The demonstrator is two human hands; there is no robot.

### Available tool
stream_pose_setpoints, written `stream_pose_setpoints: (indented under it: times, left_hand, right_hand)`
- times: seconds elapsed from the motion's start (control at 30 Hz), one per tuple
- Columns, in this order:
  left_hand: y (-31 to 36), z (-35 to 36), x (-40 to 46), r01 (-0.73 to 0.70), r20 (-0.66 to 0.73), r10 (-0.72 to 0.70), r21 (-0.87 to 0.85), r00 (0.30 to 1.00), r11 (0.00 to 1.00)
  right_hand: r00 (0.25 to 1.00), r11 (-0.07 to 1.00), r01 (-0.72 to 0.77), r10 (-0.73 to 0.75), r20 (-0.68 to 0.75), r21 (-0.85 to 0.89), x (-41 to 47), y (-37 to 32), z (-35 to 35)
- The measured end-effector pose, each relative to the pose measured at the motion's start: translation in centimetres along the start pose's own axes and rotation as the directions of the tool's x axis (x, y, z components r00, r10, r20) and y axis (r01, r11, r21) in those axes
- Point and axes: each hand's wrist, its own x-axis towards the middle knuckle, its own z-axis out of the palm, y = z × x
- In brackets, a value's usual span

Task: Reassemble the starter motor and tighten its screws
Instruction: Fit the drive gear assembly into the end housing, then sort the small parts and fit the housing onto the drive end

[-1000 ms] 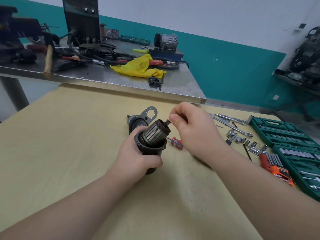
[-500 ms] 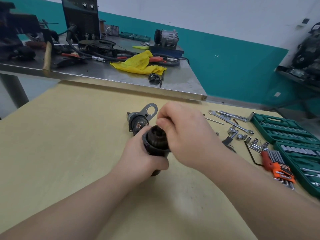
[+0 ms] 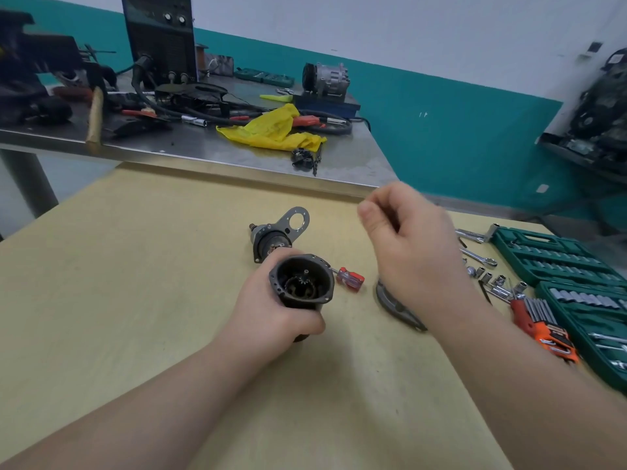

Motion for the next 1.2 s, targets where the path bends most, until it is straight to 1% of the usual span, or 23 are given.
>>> stream_pose_setpoints:
  times: [0.07,0.17,0.23,0.3,0.37,0.47,0.53,0.6,0.63,0.7,0.77,0.8,0.87,0.93,1.03,1.13,1.2]
  left_hand:
    - [-0.2,0.1,-0.1,-0.036,-0.024,0.037,0.032,0.999,0.999]
    - [-0.4,0.4,-0.1,-0.093,-0.050,0.096,0.043,0.994,0.995]
    - [-0.6,0.4,-0.1,-0.093,-0.073,0.093,0.003,0.993,0.996]
    - [-0.6,0.2,0.1,-0.048,-0.103,0.038,-0.096,0.994,0.994]
    - [-0.6,0.1,0.3,0.011,-0.093,-0.035,-0.251,0.995,0.968]
    - [-0.4,0.1,0.5,0.057,-0.037,-0.084,-0.470,0.996,0.881]
    - [-0.1,0.1,0.5,0.074,0.027,-0.071,-0.574,0.997,0.815]
    - [0.3,0.1,0.4,0.094,0.083,-0.054,-0.609,0.995,0.788]
    - [0.5,0.1,0.3,0.097,0.108,-0.038,-0.614,0.993,0.784]
    - [0.7,0.0,0.4,0.086,0.159,0.015,-0.610,0.987,0.787]
    - [0.8,-0.2,0.7,0.088,0.183,0.025,-0.579,0.983,0.811]
    - [0.8,-0.4,1.0,0.087,0.170,0.009,-0.548,0.985,0.832]
    - [0.6,-0.8,1.5,0.055,0.114,-0.001,-0.471,0.993,0.880]
    - [0.3,-1.0,1.9,-0.007,0.011,0.013,-0.396,1.000,0.918]
    - [-0.2,-1.5,2.1,-0.121,-0.224,0.062,-0.265,0.973,0.957]
    - [-0.6,-2.0,2.0,-0.191,-0.324,0.158,-0.073,0.933,0.979]
    - [-1.0,-2.3,2.3,-0.196,-0.368,0.245,0.165,0.897,0.967]
  right_hand:
    - [0.995,0.998,-0.071,0.070,0.076,0.002,-0.7,0.6,0.8]
    - [0.961,0.970,-0.237,0.225,0.159,0.062,-1.7,2.1,2.3]
    - [0.932,0.926,-0.342,0.314,0.181,0.157,-2.4,3.2,3.4]
    - [0.906,0.888,-0.403,0.355,0.229,0.221,-3.2,4.2,4.2]
    - [0.892,0.871,-0.412,0.327,0.312,0.266,-4.2,4.9,4.8]
    - [0.876,0.878,-0.357,0.196,0.441,0.319,-5.9,5.0,5.8]
    - [0.888,0.917,-0.277,0.129,0.442,0.288,-6.6,4.6,6.6]
    - [0.911,0.917,-0.267,0.139,0.388,0.298,-6.6,4.2,7.1]
    - [0.914,0.894,-0.299,0.168,0.370,0.334,-6.6,4.0,7.3]
    - [0.888,0.784,-0.413,0.234,0.395,0.464,-6.6,3.9,7.7]
    - [0.872,0.687,-0.476,0.284,0.399,0.549,-6.4,3.8,7.7]
    - [0.872,0.667,-0.482,0.298,0.389,0.569,-6.1,3.7,7.4]
    - [0.871,0.645,-0.487,0.307,0.384,0.589,-5.3,3.5,6.6]
    - [0.867,0.636,-0.495,0.323,0.379,0.591,-3.9,3.5,5.5]
    - [0.877,0.690,-0.478,0.341,0.338,0.544,-1.1,4.0,3.8]
    - [0.892,0.806,-0.432,0.317,0.322,0.404,2.2,5.2,2.5]
    - [0.898,0.887,-0.390,0.308,0.313,0.248,4.6,7.0,2.1]
